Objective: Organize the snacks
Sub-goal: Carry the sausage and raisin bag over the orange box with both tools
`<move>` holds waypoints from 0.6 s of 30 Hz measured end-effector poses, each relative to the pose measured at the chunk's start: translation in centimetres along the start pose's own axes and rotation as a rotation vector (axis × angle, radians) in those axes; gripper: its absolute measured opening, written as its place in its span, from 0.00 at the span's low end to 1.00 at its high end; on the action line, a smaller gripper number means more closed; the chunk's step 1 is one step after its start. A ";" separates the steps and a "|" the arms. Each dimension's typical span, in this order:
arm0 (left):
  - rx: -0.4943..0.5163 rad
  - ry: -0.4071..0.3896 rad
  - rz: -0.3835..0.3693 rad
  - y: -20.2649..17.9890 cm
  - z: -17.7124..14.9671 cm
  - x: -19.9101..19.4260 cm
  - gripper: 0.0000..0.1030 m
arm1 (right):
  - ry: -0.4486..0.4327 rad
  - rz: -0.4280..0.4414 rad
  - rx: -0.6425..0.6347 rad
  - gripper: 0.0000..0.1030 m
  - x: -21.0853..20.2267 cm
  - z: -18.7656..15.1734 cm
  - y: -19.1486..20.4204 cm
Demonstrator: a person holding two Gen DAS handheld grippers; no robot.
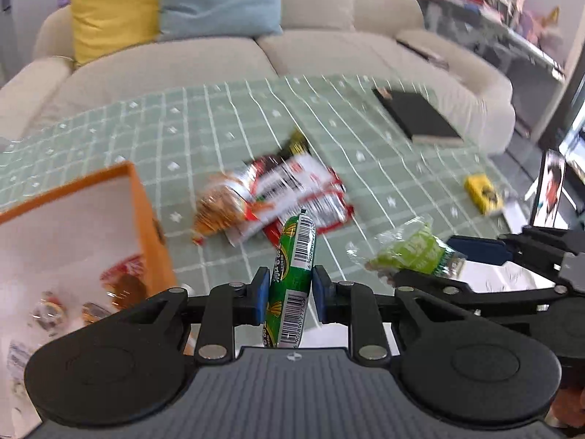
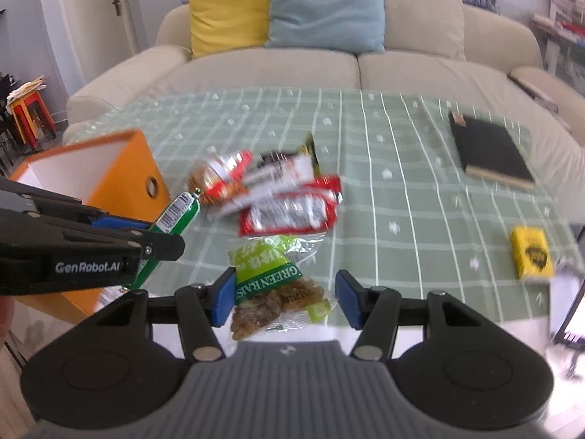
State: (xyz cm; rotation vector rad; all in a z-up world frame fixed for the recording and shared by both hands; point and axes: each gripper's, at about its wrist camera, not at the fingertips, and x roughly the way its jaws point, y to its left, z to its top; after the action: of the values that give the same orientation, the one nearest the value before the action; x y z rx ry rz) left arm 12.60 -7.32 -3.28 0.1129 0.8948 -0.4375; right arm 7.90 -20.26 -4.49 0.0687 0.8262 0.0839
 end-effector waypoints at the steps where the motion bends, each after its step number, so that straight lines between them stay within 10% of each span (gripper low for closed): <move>1: -0.011 -0.011 0.004 0.5 0.3 -0.5 0.26 | -0.001 -0.002 -0.009 0.54 -0.5 0.5 0.4; 18: -0.279 -0.038 0.220 14.1 -2.5 -5.9 0.26 | -0.048 0.264 -0.166 0.54 -1.1 8.0 12.2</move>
State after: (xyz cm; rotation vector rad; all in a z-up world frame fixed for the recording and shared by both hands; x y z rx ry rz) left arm 13.37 8.10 -1.47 -0.0530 0.8867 -0.1072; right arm 12.46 -8.44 2.93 0.0231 0.7560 0.3980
